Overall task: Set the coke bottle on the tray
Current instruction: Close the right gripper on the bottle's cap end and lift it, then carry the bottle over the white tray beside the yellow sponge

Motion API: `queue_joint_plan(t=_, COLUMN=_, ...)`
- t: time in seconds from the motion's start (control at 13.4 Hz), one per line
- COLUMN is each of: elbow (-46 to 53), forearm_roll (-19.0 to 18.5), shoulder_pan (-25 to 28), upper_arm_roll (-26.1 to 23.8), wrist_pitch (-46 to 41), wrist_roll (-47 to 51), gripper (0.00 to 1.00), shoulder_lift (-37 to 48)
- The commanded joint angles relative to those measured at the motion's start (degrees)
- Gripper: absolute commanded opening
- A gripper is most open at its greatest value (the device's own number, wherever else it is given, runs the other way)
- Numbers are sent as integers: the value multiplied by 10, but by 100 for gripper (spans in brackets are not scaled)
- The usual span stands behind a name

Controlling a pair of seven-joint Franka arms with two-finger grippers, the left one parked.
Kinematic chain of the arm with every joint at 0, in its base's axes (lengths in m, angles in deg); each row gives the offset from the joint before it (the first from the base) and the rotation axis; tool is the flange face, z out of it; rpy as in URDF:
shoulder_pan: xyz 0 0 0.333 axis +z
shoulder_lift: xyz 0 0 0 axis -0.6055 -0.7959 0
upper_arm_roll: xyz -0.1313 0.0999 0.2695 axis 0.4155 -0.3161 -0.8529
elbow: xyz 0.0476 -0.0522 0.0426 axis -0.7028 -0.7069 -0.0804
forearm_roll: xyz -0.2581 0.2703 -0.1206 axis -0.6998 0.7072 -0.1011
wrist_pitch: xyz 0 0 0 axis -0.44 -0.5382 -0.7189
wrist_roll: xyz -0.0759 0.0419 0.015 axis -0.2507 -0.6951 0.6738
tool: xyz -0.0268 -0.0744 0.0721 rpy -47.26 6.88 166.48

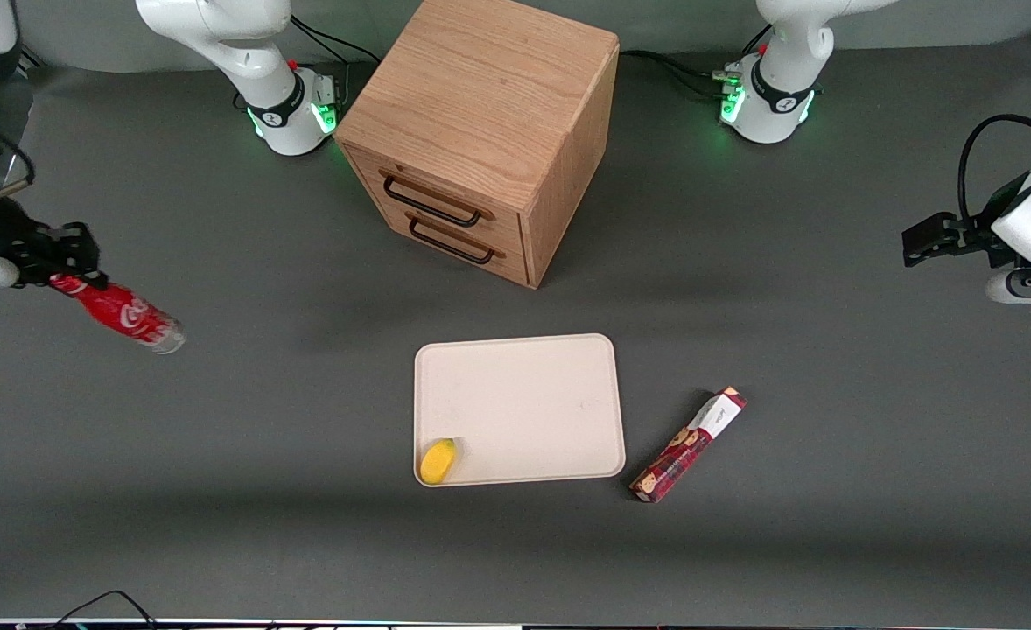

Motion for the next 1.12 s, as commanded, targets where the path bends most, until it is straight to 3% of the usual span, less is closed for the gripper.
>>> queue_joint_plan(t=0.0, elbow=148, forearm_roll=-9, shoulder_pan=3, upper_arm_roll=-93, wrist_pitch=-55, wrist_roll=178, gripper=0, shoulder_lift=-118)
queue_joint_plan(t=0.22, elbow=175, forearm_roll=-61, shoulder_pan=18, upper_arm_roll=-205, wrist_pitch=-36, wrist_roll=399, gripper=0, shoulder_lift=-204)
queue_joint_plan(t=0.52, elbow=167, forearm_roll=-190, shoulder_pan=38, upper_arm_roll=-300, wrist_pitch=54, wrist_roll=603, gripper=0, shoulder_lift=-323)
queue_joint_plan(t=1.04, elbow=66, forearm_roll=-255, shoulder_pan=46, upper_arm_roll=-319, wrist_pitch=196, wrist_roll=715, gripper=0, shoulder_lift=-381)
